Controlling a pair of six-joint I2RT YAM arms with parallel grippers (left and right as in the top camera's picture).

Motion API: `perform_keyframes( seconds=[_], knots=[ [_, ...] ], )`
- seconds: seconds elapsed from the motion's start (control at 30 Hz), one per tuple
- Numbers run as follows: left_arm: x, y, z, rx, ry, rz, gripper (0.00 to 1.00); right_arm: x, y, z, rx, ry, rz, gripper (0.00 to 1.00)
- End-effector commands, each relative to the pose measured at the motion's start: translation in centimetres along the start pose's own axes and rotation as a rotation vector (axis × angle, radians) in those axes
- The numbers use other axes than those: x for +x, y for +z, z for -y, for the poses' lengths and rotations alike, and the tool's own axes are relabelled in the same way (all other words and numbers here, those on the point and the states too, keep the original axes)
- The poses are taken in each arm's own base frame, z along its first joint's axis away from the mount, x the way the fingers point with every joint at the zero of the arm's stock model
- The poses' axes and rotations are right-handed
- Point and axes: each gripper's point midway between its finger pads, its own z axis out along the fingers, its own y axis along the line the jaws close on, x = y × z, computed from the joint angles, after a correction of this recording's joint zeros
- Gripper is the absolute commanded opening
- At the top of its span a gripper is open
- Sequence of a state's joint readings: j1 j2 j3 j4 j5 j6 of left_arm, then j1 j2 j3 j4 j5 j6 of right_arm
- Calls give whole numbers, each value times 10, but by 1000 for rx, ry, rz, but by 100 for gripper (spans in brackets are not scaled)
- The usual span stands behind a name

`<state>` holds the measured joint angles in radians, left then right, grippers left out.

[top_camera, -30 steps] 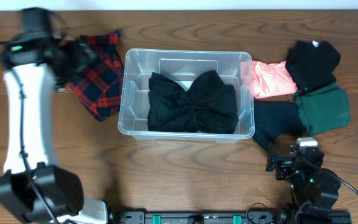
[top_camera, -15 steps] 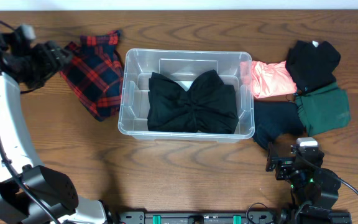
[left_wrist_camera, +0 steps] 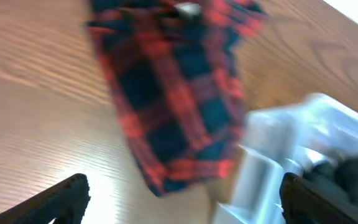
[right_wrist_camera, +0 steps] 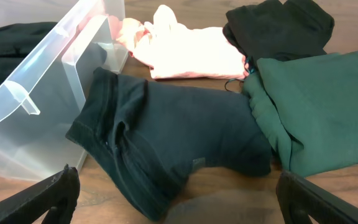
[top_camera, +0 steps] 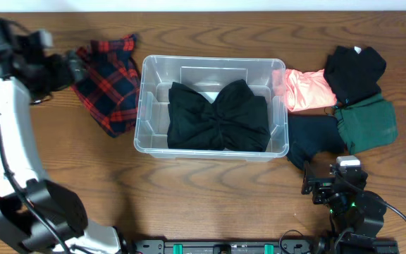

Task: Pack container
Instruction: 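Move the left gripper to the red plaid shirt and grasp it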

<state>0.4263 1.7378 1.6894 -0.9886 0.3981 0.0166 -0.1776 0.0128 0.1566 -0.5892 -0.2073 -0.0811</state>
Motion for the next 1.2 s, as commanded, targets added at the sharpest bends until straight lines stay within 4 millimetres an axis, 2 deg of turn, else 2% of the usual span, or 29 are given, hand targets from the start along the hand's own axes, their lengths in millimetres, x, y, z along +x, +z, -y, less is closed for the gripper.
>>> perform_keyframes(
  seconds=[0.0, 0.17, 0.27, 0.53, 0.77, 0.9, 1.0, 1.1, 1.17],
  knots=[
    [7, 42, -35, 74, -87, -88, 98, 0, 0, -2, -8, -3, 2, 99],
    [15, 96, -48, 298, -216, -168, 99, 0, 0, -2, -8, -3, 2, 99],
    [20, 117, -55, 337, -252, -195, 99, 0, 0, -2, -8, -3, 2, 99],
    [24, 147, -62, 343, -245, -205, 100, 0, 0, -2, -8, -3, 2, 99],
    [45, 185, -45, 358, -238, -290, 99, 0, 0, -2, -8, -3, 2, 99],
    [61, 202, -32, 363, -241, -351, 92, 0, 0, -2, -8, -3, 2, 99],
    [58, 206, -27, 367, -217, -339, 87, 0, 0, -2, -8, -3, 2, 99],
    [50, 209, -27, 370, -192, -300, 76, 0, 0, -2, -8, -3, 2, 99],
    [44, 211, -28, 371, -177, -275, 63, 0, 0, -2, -8, -3, 2, 99]
  ],
)
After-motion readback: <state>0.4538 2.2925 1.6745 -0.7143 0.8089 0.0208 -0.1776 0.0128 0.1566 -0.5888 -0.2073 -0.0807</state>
